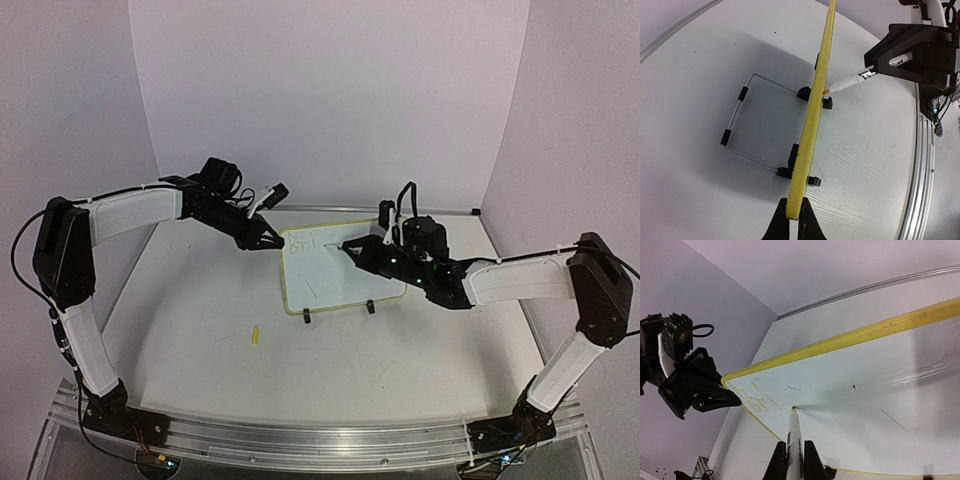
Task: Write a sentence on the whiteboard
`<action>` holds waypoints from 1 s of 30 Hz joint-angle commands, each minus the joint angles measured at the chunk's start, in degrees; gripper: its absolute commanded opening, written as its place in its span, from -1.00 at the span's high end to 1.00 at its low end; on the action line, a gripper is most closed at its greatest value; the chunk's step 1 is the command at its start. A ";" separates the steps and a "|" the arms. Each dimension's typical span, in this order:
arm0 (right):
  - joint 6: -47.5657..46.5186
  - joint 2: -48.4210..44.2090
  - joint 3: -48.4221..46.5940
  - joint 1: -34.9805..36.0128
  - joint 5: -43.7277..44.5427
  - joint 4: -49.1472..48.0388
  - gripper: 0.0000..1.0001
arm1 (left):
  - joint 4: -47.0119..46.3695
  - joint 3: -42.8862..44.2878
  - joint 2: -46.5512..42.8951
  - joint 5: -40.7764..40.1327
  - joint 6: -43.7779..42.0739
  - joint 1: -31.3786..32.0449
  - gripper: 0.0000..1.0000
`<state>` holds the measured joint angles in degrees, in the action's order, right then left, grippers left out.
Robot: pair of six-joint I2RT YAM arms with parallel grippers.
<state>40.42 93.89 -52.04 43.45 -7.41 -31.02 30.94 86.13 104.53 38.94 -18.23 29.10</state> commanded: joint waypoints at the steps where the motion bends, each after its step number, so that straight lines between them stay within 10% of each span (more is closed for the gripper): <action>1: 0.68 0.97 -2.84 -0.51 -0.25 -3.67 1.00 | 0.11 0.31 -1.21 -3.17 -1.90 0.08 1.00; 30: 1.23 1.78 -0.89 -0.73 -1.53 -2.68 1.00 | 0.34 0.71 -0.64 -3.08 -2.04 0.08 1.00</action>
<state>41.23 96.42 -53.92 43.05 -10.75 -33.98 31.00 86.13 104.53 38.92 -18.17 29.10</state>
